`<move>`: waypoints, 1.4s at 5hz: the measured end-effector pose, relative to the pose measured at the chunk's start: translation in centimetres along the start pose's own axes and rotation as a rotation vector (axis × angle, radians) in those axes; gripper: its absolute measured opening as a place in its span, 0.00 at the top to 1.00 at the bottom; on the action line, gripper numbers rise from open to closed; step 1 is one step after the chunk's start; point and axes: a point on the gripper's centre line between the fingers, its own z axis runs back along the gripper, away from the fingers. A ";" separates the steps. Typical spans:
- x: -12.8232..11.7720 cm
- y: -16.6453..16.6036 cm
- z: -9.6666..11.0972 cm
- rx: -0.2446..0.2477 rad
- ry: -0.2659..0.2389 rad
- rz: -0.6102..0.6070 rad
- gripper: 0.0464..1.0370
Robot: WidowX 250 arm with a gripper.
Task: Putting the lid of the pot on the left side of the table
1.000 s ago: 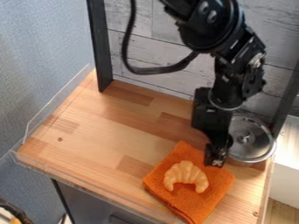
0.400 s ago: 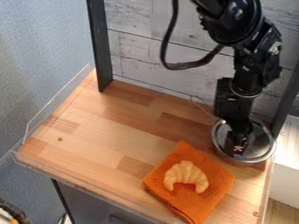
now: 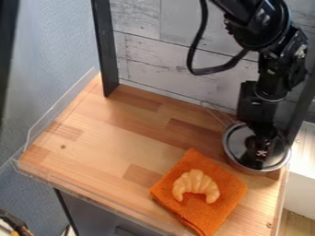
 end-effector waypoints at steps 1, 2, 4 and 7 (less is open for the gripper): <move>-0.2 -0.2 -0.6 0.026 -0.021 -0.013 0.30; -0.2 -0.3 -0.6 0.022 -0.021 -0.011 0.60; -0.4 -0.4 -0.7 0.013 -0.008 -0.007 0.76; 1.4 0.0 2.0 -0.048 -0.043 0.005 0.76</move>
